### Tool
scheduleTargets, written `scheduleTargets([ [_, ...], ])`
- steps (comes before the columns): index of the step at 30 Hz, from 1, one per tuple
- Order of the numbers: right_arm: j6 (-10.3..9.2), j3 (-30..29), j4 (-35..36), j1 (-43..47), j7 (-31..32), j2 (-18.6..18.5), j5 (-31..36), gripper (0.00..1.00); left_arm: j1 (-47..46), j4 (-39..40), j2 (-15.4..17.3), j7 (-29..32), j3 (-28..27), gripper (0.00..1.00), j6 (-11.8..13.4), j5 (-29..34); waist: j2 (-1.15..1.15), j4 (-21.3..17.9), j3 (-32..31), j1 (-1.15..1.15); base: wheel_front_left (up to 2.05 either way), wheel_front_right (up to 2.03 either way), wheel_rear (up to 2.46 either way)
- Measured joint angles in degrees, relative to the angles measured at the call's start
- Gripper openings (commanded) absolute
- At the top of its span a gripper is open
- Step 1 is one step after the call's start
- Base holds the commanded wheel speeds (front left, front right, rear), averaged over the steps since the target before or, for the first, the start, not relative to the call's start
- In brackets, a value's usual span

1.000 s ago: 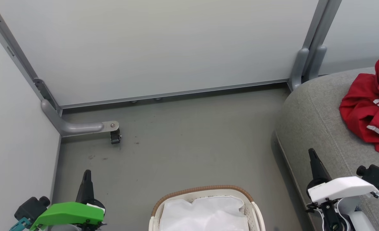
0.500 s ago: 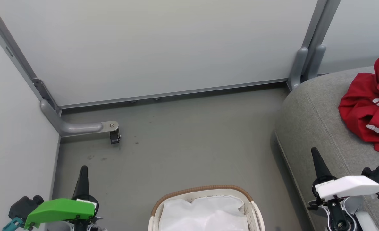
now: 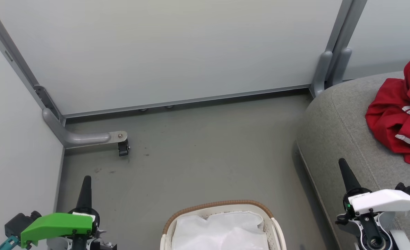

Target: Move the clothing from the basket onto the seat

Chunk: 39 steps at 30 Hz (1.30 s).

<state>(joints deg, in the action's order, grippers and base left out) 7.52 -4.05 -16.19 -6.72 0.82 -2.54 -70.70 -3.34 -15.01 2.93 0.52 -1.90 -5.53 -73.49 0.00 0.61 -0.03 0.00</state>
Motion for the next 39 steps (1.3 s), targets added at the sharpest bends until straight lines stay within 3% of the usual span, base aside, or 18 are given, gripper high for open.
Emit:
scheduleTargets([
  [39, -0.03, -1.99, 1.67, 0.18, 4.72, -0.12, -17.48, 0.00, -2.01, 0.71, 0.00, 4.80, -3.61, 0.00, -1.53, -15.38, 0.00, -0.48, 0.16, 0.00, 0.00, 0.00, 0.00],
])
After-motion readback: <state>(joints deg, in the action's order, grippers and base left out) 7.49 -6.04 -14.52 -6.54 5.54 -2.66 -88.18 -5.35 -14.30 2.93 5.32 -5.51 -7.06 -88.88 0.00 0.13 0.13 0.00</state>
